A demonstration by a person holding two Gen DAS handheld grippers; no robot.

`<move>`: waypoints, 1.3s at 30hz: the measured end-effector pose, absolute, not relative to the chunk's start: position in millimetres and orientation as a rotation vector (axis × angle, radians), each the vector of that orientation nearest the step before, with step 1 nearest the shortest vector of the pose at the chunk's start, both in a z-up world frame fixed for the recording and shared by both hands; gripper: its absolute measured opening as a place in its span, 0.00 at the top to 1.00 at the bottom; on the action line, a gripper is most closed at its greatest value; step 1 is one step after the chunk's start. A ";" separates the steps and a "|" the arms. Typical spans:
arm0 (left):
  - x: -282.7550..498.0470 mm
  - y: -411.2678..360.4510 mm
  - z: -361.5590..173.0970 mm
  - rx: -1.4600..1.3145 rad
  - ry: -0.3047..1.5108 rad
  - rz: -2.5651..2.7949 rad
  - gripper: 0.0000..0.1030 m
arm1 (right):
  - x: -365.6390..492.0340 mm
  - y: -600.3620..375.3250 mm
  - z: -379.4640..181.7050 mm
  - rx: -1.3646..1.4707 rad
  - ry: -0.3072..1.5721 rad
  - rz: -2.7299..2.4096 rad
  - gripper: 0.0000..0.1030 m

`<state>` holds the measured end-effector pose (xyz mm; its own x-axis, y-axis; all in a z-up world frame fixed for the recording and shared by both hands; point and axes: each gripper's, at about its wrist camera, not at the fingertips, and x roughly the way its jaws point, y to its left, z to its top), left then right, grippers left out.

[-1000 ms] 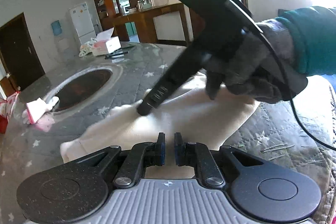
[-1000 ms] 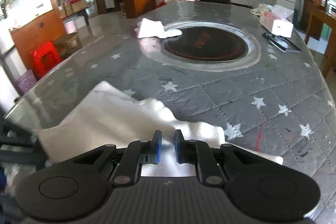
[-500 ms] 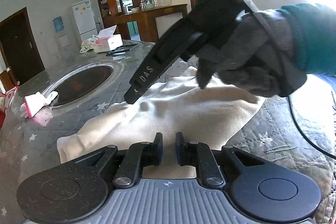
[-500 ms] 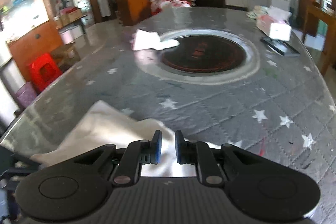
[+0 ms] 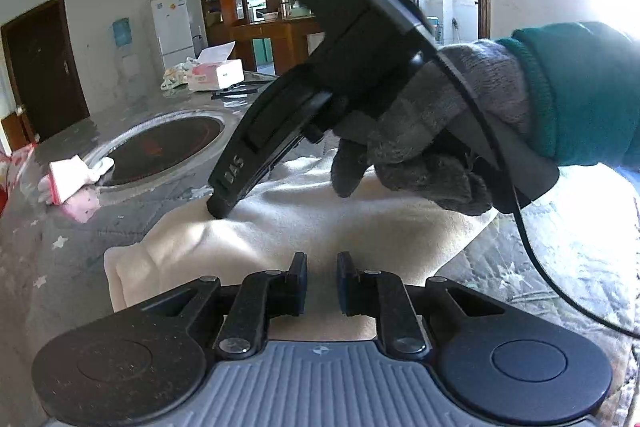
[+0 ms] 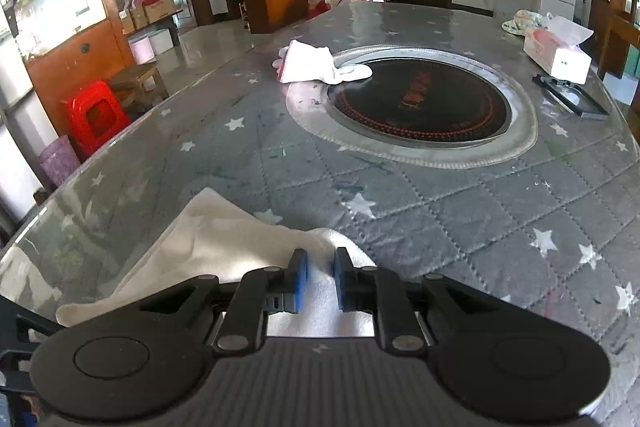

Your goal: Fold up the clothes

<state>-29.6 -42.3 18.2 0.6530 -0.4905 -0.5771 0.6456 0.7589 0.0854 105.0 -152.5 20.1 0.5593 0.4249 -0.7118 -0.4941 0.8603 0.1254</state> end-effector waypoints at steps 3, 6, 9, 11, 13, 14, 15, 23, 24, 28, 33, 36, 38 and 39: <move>-27.4 -36.4 24.1 0.275 0.560 -0.644 0.74 | 98.4 -156.4 29.0 -0.085 0.787 0.547 0.84; -20.8 -26.5 34.8 0.241 0.546 -0.632 0.72 | 88.8 -165.6 40.9 -0.081 0.757 0.542 0.84; -5.6 -15.1 42.6 0.200 0.551 -0.593 0.72 | 79.4 -175.5 50.5 -0.084 0.732 0.529 0.84; 6.8 -7.5 45.2 0.165 0.564 -0.567 0.73 | 74.7 -183.7 51.9 -0.086 0.727 0.506 0.84; 21.0 -1.1 44.2 0.133 0.588 -0.537 0.73 | 72.3 -191.5 48.8 -0.086 0.735 0.488 0.84; 27.6 0.6 42.5 0.130 0.597 -0.523 0.73 | 71.7 -194.9 46.0 -0.085 0.742 0.479 0.84; 33.7 1.5 40.2 0.132 0.605 -0.508 0.73 | 72.1 -197.7 42.2 -0.082 0.754 0.471 0.84; 55.6 12.0 23.1 0.086 0.672 -0.428 0.74 | 87.6 -219.3 19.2 -0.017 0.805 0.421 0.86; 54.9 12.1 23.5 0.088 0.671 -0.425 0.74 | 89.2 -222.3 21.3 -0.007 0.800 0.409 0.86; 54.7 8.8 25.9 0.106 0.659 -0.421 0.74 | 88.3 -240.3 37.8 0.019 0.767 0.388 0.85; 54.4 4.4 25.0 0.128 0.658 -0.415 0.74 | 64.4 -251.4 52.0 -0.024 0.757 0.429 0.85; 55.2 3.5 24.3 0.130 0.660 -0.409 0.74 | 45.6 -253.0 49.7 -0.049 0.774 0.447 0.85; 56.0 2.6 23.8 0.134 0.660 -0.407 0.74 | 35.3 -251.6 45.3 -0.072 0.777 0.458 0.85; 56.3 2.2 23.5 0.136 0.661 -0.407 0.74 | 31.2 -250.0 42.5 -0.092 0.777 0.462 0.85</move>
<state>56.3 2.2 23.5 0.7144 -0.3234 -0.6206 0.4086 0.9127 -0.0053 31.2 -250.0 42.5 0.6188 0.3682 -0.6939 -0.4346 0.8963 0.0881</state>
